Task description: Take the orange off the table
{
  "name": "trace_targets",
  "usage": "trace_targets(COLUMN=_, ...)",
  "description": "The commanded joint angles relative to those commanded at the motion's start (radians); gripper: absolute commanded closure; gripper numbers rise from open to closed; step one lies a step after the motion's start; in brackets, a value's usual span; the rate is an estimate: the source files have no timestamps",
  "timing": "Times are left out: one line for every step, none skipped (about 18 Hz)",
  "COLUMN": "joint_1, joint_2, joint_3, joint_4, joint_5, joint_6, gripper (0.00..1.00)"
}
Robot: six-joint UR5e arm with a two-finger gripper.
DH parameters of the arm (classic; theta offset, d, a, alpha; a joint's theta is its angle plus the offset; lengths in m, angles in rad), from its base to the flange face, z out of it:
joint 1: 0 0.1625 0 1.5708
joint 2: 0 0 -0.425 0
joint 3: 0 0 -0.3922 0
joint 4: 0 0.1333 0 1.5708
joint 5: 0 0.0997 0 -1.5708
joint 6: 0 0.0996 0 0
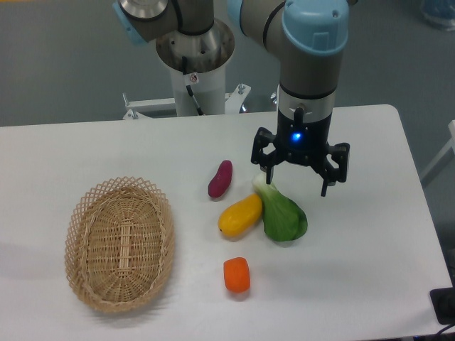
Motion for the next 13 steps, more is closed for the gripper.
trace_targets(joint_1=-0.002, joint_2=0.000, joint_3=-0.003, joint_4=0.000, joint_5=0.008, joint_6=0.000, gripper=0.00)
trace_targets(joint_1=-0.002, joint_2=-0.003, joint_3=0.000, joint_4=0.000, joint_5=-0.003, joint_6=0.003, gripper=0.00)
trace_targets(joint_1=-0.002, joint_2=-0.002, joint_3=-0.005, joint_4=0.002, joint_5=-0.003, joint_6=0.003, gripper=0.00)
trace_targets(joint_1=-0.002, joint_2=0.000, joint_3=-0.008, joint_4=0.008, joint_5=-0.003, joint_6=0.002, gripper=0.00)
trace_targets(joint_1=-0.005, joint_2=0.000, joint_3=-0.020, joint_4=0.011, joint_5=-0.005, joint_6=0.005, gripper=0.00)
trace_targets(joint_1=-0.005, joint_2=-0.003, joint_3=-0.023, joint_4=0.024, joint_5=-0.011, joint_6=0.003, gripper=0.00)
trace_targets(joint_1=-0.008, joint_2=-0.006, joint_3=-0.032, joint_4=0.058, joint_5=-0.012, joint_6=-0.003, gripper=0.00)
trace_targets(joint_1=-0.009, joint_2=-0.008, joint_3=-0.047, joint_4=0.080, joint_5=-0.014, joint_6=-0.026, gripper=0.00)
trace_targets(joint_1=-0.012, joint_2=-0.012, joint_3=-0.057, joint_4=0.081, joint_5=-0.014, joint_6=-0.055, gripper=0.00)
trace_targets(joint_1=-0.030, joint_2=-0.024, joint_3=-0.067, joint_4=0.096, joint_5=-0.014, joint_6=-0.124, gripper=0.00)
trace_targets(joint_1=-0.041, joint_2=-0.037, joint_3=-0.075, joint_4=0.129, joint_5=-0.015, joint_6=-0.164, gripper=0.00)
trace_targets(joint_1=-0.066, joint_2=-0.055, joint_3=-0.075, joint_4=0.164, joint_5=-0.015, joint_6=-0.193, gripper=0.00)
trace_targets(joint_1=-0.086, joint_2=-0.078, joint_3=-0.075, joint_4=0.196, joint_5=-0.015, joint_6=-0.219, gripper=0.00)
